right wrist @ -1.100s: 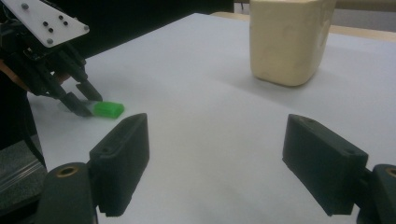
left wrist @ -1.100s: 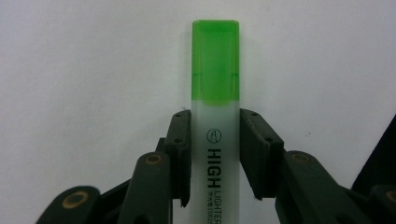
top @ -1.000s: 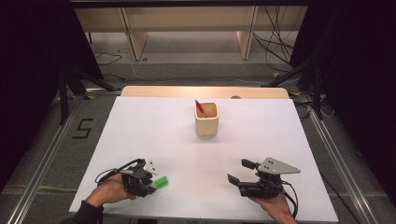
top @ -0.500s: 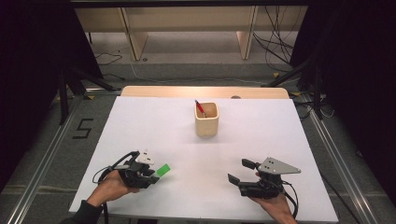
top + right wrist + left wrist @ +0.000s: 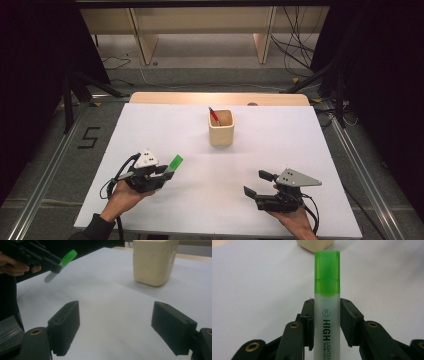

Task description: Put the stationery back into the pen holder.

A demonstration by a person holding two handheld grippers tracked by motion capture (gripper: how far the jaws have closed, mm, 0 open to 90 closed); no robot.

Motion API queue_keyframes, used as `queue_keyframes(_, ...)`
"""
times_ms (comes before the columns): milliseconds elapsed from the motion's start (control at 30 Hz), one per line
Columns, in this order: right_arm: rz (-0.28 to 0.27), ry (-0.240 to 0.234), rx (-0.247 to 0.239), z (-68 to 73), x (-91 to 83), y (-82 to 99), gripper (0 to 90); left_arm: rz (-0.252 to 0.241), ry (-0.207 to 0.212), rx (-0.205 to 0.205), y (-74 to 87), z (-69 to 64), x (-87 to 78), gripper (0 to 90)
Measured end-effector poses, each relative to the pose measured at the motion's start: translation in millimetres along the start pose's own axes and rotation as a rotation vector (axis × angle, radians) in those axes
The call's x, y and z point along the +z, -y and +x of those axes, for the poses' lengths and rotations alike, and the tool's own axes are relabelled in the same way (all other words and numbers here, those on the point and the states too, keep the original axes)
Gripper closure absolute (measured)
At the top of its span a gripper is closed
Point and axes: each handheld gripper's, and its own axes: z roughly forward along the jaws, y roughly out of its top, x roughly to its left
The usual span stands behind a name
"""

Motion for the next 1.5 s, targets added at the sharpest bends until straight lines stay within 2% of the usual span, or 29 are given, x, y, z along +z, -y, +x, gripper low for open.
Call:
queue_keyframes(133, -0.001, 0.0, 0.001, 0.0, 0.0, 0.0, 23.3, -0.094, -0.009, -0.019, -1.8, -1.6, -2.7, 66.2)
queue_keyframes(233, -0.002, 0.001, 0.002, -0.2, 0.0, 0.0, 23.3, -0.158, -0.002, -0.059, -3.9, -1.8, -4.5, 66.2)
queue_keyframes(367, -0.005, 0.004, 0.001, 0.3, 0.0, -0.1, 23.3, -0.222, 0.003, -0.101, -6.9, -0.9, -5.6, 66.2)
queue_keyframes(467, -0.006, 0.005, 0.002, 0.1, -0.1, 0.0, 23.3, -0.247, 0.014, -0.117, -9.4, -0.4, -3.4, 66.2)
queue_keyframes(533, -0.007, 0.005, 0.002, 0.0, -0.3, -0.1, 23.3, -0.256, 0.022, -0.129, -11.3, -0.3, -1.5, 66.2)
queue_keyframes(867, -0.015, 0.006, 0.004, -0.2, -1.5, -0.4, 23.3, -0.329, 0.006, -0.158, -24.2, -0.1, 4.7, 66.2)
queue_keyframes(1000, -0.017, 0.007, 0.002, -0.2, -1.7, -0.4, 23.3, -0.335, 0.004, -0.152, -29.6, 0.8, 7.1, 66.2)
queue_keyframes(1233, -0.019, 0.007, 0.002, -0.3, -1.8, -0.4, 23.3, -0.353, 0.001, -0.174, -35.4, 5.0, 10.0, 66.2)
queue_keyframes(1500, -0.018, 0.006, 0.004, 0.1, -2.0, -0.4, 23.3, -0.362, 0.0, -0.175, -44.9, 6.4, 18.3, 66.2)
